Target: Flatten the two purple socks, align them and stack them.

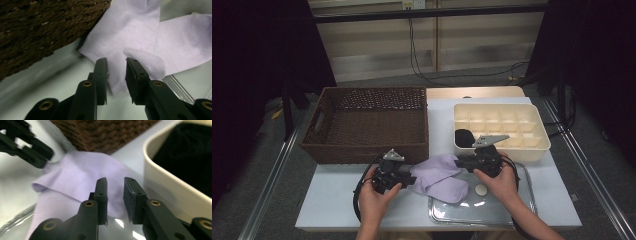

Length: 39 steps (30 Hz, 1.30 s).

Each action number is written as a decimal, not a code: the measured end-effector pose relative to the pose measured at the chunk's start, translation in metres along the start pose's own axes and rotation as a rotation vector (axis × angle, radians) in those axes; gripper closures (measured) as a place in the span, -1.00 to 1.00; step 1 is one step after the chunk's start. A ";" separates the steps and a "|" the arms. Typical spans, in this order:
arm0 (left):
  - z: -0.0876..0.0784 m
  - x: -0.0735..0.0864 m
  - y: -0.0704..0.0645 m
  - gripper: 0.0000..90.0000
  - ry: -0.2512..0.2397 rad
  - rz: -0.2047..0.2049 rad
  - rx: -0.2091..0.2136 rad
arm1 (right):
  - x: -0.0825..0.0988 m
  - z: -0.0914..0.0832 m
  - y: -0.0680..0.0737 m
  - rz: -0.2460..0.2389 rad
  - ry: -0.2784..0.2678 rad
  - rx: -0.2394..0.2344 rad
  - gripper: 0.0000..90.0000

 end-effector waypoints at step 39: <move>0.006 0.000 -0.008 0.72 0.033 0.006 -0.013 | 0.035 0.014 0.035 -0.025 0.144 -0.090 0.82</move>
Point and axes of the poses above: each handheld gripper's, and its own axes: z roughly forward along the jaws, x roughly out of its underside, y roughly to its left, the point moved 5 cm from there along z, roughly forward along the jaws, and after that the axes turned 13 degrees about -x, right-handed, at the moved point
